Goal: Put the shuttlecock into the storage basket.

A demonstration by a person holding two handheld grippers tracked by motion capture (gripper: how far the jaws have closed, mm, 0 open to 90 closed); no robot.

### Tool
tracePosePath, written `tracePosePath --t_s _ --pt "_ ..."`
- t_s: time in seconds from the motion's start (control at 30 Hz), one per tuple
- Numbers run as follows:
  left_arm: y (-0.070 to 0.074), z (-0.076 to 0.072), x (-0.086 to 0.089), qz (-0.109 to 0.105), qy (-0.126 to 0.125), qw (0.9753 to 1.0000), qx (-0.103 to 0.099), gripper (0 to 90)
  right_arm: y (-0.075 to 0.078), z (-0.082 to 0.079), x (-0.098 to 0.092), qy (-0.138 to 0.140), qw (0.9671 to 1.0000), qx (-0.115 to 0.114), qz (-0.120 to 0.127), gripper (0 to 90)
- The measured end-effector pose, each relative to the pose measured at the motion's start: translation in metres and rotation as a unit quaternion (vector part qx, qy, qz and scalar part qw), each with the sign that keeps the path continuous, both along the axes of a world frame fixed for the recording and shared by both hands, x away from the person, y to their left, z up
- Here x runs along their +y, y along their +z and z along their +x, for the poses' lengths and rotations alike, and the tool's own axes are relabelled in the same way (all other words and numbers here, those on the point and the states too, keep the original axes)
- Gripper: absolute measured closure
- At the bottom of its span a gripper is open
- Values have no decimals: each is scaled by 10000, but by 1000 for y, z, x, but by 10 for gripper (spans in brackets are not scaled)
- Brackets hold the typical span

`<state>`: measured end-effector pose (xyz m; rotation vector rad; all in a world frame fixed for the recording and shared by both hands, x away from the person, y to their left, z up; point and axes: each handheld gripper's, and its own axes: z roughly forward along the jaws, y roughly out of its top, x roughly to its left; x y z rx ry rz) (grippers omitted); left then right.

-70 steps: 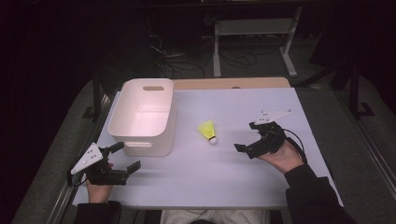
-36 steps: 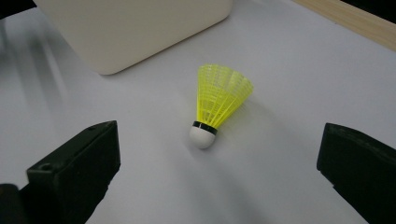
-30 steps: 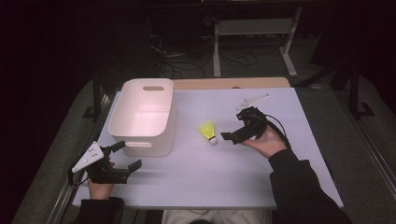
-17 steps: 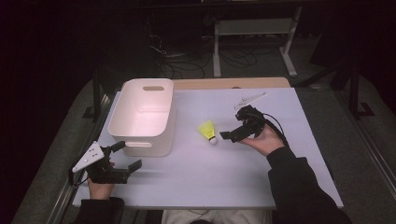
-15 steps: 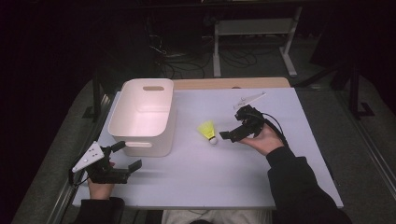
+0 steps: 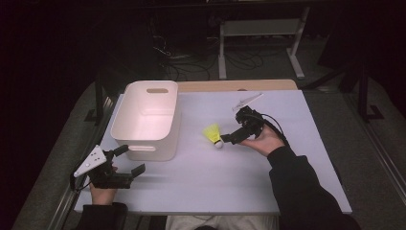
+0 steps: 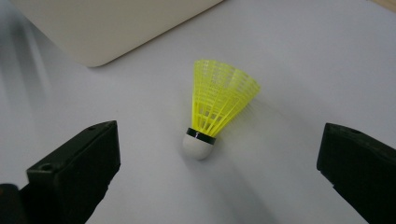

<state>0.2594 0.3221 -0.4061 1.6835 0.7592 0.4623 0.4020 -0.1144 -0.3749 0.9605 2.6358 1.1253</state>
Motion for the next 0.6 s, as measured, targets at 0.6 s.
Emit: tracePosePath --t_s 0.6 --pt "0 0 0 10 7 10000 3 0 -14 12 17 116 9996 231 -150 0"
